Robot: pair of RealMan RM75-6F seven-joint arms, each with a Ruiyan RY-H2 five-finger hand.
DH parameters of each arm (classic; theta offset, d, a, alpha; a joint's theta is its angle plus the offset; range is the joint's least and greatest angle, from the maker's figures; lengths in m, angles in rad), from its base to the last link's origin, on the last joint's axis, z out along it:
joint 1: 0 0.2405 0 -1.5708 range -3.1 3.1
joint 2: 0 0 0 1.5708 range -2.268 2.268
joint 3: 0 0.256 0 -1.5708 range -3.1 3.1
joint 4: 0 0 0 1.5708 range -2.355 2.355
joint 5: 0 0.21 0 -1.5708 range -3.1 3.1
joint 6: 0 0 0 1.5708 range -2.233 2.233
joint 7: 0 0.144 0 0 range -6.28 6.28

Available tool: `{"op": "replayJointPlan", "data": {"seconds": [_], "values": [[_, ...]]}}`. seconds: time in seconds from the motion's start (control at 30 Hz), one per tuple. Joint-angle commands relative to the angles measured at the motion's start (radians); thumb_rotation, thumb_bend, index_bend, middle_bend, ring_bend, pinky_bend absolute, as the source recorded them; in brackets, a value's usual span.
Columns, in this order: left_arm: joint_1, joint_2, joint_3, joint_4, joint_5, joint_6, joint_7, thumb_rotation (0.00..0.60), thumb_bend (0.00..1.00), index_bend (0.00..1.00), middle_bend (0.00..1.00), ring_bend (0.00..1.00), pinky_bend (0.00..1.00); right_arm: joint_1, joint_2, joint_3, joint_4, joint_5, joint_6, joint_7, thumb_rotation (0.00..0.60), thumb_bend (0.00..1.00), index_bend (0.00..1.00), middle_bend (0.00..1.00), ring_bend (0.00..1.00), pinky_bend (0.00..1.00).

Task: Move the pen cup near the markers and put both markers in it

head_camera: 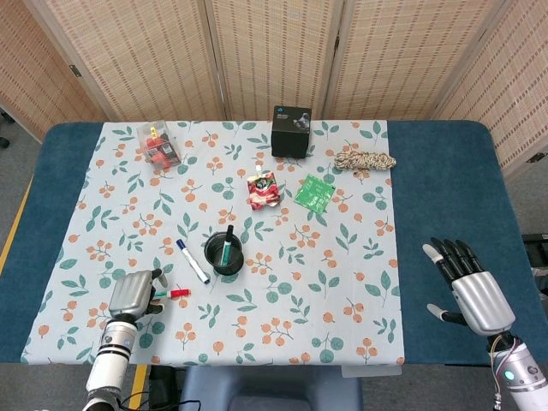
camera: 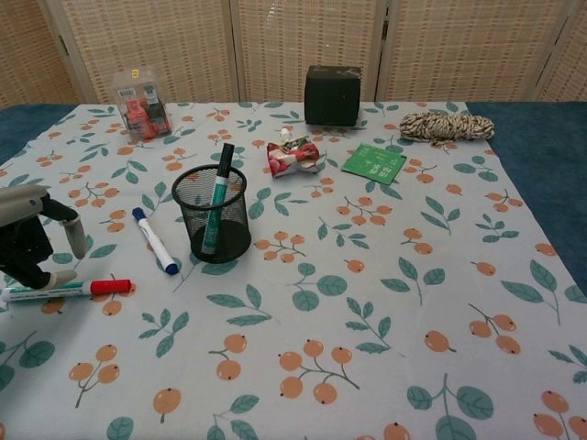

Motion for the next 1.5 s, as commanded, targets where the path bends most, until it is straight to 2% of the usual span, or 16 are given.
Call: {"op": "replayJointPlan", "data": {"seconds": [0.03, 0.63, 1.5], "values": [[-0.003, -0.010, 0.007, 0.020, 0.001, -0.011, -0.019, 0.600, 0.38, 0.49, 1.00, 0.99, 1.00, -0.001, 0.000, 0.000, -0.001, -0.002, 0.000, 0.000, 0.600, 0.07, 0.00, 0.00, 0.00, 0.00], [-0.003, -0.025, 0.041, 0.109, 0.024, -0.068, -0.108, 0.600, 0.38, 0.46, 1.00, 0.99, 1.00, -0.003, 0.007, -0.001, -0.002, -0.013, -0.002, 0.018, 0.600, 0.07, 0.00, 0.00, 0.00, 0.00], [-0.002, -0.044, 0.049, 0.183, 0.035, -0.109, -0.176, 0.600, 0.38, 0.48, 1.00, 0.98, 1.00, -0.003, 0.007, 0.000, -0.003, -0.015, -0.012, 0.020, 0.600, 0.06, 0.00, 0.00, 0.00, 0.00]]}}
